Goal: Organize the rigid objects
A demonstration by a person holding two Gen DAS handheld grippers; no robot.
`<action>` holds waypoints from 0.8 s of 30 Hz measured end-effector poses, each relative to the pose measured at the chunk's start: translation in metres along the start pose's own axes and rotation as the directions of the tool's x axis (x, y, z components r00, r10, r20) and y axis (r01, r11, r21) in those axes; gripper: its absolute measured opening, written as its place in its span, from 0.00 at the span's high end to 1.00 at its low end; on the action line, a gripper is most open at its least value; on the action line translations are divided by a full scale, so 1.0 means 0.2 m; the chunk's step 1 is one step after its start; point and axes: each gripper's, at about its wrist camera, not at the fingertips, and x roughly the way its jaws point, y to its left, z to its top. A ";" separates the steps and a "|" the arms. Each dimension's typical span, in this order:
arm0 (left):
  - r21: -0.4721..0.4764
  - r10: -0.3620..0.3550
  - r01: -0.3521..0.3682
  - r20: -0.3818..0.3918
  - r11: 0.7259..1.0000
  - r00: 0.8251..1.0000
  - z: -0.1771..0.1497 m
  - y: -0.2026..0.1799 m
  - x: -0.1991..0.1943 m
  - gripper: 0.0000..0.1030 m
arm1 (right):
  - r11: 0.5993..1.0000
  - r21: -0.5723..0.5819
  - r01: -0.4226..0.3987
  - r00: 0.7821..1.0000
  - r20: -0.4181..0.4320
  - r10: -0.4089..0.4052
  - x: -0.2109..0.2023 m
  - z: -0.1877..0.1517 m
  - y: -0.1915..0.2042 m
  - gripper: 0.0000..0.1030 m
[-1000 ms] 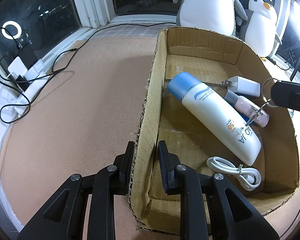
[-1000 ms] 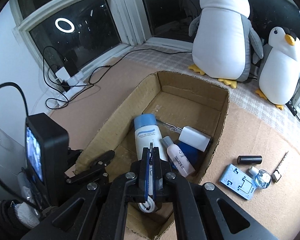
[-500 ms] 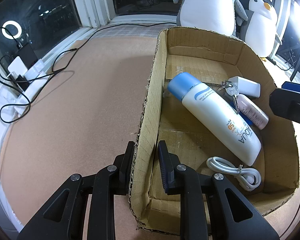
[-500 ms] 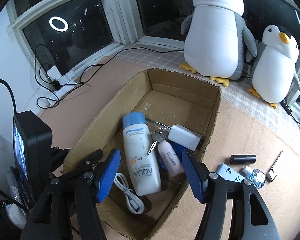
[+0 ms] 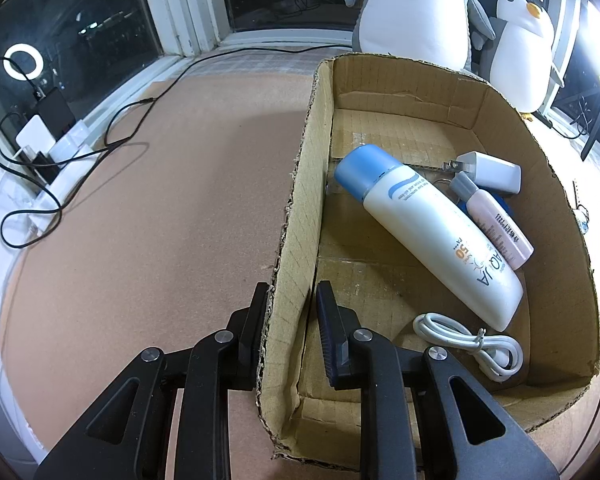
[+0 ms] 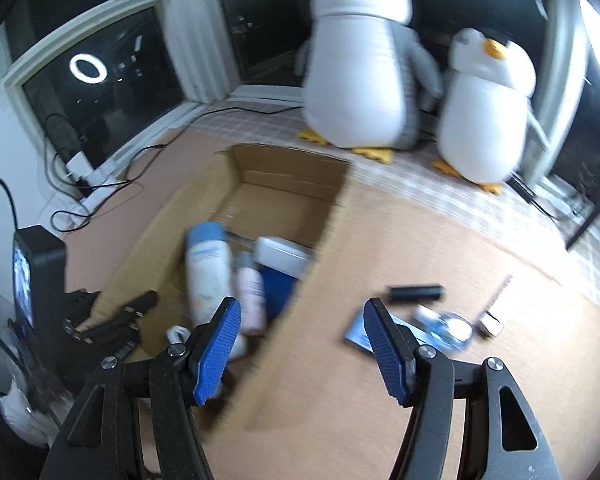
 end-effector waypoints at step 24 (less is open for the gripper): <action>0.009 0.017 -0.017 -0.006 1.000 1.000 0.01 -0.02 0.00 0.80 | 0.993 -0.054 0.105 0.988 -0.109 -0.111 0.22 -0.04 -0.45 0.53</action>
